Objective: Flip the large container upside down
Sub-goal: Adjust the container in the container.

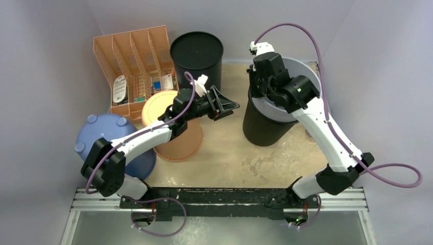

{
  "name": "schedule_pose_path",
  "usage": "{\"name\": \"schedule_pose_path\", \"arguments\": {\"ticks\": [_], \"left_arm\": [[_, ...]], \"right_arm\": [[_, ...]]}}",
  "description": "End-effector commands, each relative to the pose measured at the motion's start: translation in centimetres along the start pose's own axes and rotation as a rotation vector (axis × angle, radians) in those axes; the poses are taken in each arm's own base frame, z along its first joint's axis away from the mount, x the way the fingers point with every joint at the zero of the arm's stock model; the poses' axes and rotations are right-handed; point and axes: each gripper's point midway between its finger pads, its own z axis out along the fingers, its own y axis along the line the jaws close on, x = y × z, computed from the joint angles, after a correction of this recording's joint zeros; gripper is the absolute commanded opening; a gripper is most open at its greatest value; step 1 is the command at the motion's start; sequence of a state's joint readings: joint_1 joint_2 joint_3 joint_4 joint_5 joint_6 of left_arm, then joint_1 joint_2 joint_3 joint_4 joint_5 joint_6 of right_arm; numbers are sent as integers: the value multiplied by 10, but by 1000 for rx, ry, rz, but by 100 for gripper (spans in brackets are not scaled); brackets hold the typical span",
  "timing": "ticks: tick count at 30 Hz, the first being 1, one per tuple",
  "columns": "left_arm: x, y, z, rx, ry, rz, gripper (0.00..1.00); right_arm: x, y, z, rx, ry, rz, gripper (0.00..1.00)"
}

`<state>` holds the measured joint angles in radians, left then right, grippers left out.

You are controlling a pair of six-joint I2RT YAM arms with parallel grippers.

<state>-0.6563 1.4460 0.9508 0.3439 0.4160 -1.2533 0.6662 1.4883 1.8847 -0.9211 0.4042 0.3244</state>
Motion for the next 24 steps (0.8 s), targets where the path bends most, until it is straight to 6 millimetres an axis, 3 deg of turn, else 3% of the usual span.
{"name": "schedule_pose_path", "arguments": {"ticks": [1, 6, 13, 18, 24], "left_arm": [[-3, -33, 5, 93, -20, 31, 64], [1, -34, 15, 111, -38, -12, 64], [4, -63, 19, 232, -64, -34, 63], [6, -57, 33, 230, -50, -64, 55], [4, -62, 33, 287, -56, -105, 51]], "right_arm": [[-20, 13, -11, -94, -98, 24, 0], [-14, 17, -1, -91, -73, 46, 5], [-11, 19, 1, -96, -68, 61, 6], [-11, 20, 0, -105, -73, 77, 5], [-9, 22, 2, -115, -66, 73, 5]]}}
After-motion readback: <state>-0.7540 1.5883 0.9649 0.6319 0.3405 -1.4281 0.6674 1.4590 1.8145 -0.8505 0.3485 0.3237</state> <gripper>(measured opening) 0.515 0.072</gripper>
